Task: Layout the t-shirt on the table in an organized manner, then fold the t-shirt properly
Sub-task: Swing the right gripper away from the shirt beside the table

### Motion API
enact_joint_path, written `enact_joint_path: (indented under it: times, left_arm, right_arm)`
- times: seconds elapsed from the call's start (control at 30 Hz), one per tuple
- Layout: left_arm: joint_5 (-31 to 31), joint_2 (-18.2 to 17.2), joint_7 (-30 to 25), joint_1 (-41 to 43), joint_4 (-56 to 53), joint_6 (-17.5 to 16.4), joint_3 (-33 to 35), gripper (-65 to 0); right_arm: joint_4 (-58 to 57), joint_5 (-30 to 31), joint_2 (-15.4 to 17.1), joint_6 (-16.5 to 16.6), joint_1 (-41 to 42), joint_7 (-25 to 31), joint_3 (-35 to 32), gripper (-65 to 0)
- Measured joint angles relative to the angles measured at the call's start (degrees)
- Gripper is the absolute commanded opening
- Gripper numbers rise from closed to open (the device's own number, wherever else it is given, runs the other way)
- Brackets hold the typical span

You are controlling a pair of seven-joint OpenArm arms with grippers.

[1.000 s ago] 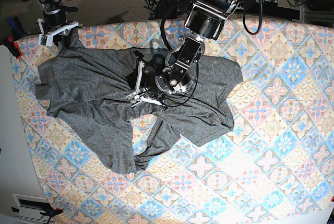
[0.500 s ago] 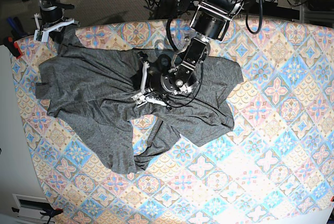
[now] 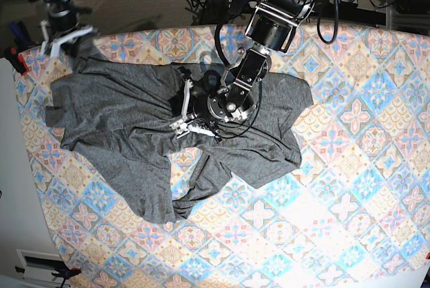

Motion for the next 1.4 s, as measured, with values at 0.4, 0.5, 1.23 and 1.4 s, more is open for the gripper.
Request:
enact_joint_path:
  times: [0.4, 0.5, 1.23, 1.4]
  left_arm:
    - [0.09, -0.13, -0.07, 0.09, 0.11, -0.02, -0.02, -54.1]
    - [0.09, -0.13, -0.11, 0.09, 0.09, 0.02, -0.02, -54.1]
    - [-0.50, -0.63, -0.48, 0.13, 0.11, 0.00, 0.00, -54.1]
    - [-0.68, -1.01, -1.01, 0.26, 0.15, -0.20, 0.00, -54.1]
  right_arm:
    - [0.13, -15.65, 6.67, -0.31, 20.70, -2.34, 18.45, -65.0]
    - [0.00, -18.62, 6.05, -0.09, 21.77, -4.50, 18.84, -65.0]
    - [-9.51, -22.38, 17.05, -0.55, 28.02, -4.37, 19.08, -65.0]
    - [-14.16, -21.40, 22.23, 0.35, 28.85, -3.10, 18.62, -65.0]
